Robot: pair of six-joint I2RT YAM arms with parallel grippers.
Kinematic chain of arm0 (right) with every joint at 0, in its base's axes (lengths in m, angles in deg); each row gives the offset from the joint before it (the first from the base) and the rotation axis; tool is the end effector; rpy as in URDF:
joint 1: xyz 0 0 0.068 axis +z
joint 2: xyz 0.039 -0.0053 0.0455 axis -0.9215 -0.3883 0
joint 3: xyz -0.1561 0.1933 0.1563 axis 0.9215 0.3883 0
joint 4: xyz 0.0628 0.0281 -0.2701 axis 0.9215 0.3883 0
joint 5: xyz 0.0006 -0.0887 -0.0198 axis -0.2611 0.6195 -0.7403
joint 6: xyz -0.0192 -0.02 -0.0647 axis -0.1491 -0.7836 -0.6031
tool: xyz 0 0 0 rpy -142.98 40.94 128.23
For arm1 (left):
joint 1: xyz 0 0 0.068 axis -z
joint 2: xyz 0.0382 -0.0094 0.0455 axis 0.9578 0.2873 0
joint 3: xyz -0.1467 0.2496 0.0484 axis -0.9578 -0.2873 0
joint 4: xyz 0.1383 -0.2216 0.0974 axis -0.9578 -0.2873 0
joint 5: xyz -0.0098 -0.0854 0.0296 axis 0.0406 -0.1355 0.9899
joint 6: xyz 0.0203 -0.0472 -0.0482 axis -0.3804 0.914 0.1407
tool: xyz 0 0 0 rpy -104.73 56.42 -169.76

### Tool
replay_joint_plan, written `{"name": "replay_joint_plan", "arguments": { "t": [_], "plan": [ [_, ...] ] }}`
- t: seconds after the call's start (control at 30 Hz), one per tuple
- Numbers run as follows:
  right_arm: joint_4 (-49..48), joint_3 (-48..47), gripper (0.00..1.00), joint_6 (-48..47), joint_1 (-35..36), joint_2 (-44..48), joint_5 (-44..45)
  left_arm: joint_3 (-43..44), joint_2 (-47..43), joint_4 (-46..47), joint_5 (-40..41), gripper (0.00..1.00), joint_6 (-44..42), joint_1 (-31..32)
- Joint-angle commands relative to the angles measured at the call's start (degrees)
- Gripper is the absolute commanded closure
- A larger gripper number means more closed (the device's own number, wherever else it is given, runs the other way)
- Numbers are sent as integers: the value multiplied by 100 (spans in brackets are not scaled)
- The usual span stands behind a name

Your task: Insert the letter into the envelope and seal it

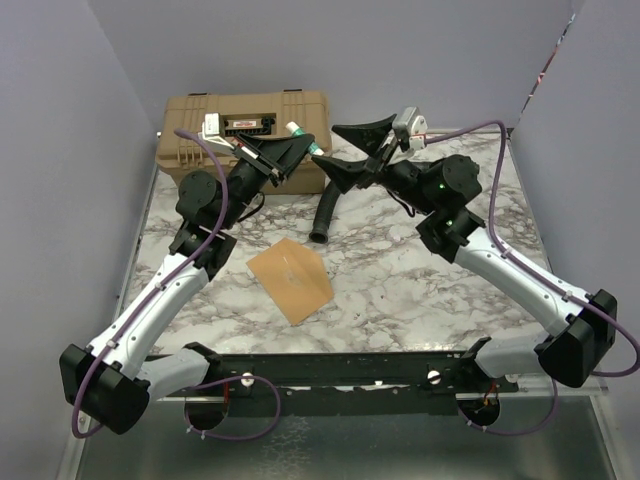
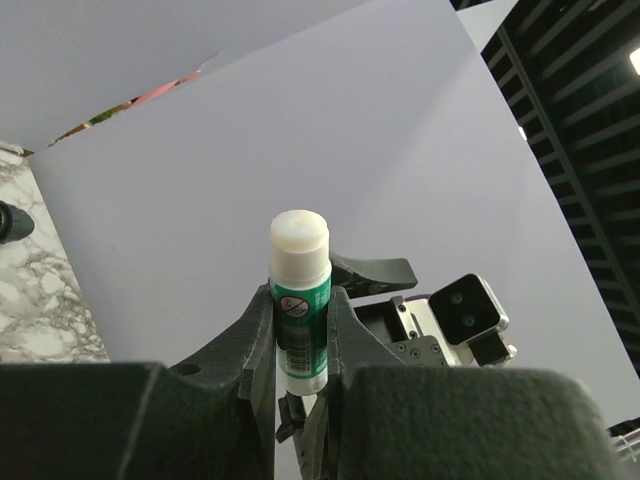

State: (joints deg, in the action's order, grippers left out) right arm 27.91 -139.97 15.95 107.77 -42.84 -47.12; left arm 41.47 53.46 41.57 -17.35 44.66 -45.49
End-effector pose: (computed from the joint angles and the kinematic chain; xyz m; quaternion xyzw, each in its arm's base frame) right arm 0.2397 0.2326 0.4804 -0.3120 0.4368 0.3998 0.7430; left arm 0.2419 -0.1407 0.4589 -0.1635 0.5423 -0.6907 0.4497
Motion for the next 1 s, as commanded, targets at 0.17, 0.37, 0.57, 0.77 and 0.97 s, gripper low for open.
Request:
{"name": "replay_joint_plan", "arguments": {
  "t": [0.17,0.37,0.57,0.77,0.97],
  "plan": [
    [138,-218,36,-530,220,-199,135,-129,-179,206,390,100,120,-22],
    [-39,-266,46,-599,284,-348,314,-168,-205,239,469,100,117,-27],
    [-208,-308,56,-577,315,-489,678,-161,-194,271,449,100,117,-28],
    [-523,-238,62,-593,321,-507,791,-178,-167,271,440,100,74,-41],
    [-778,-110,60,-632,321,-481,740,-191,-127,271,430,100,64,-48]
  ]
}}
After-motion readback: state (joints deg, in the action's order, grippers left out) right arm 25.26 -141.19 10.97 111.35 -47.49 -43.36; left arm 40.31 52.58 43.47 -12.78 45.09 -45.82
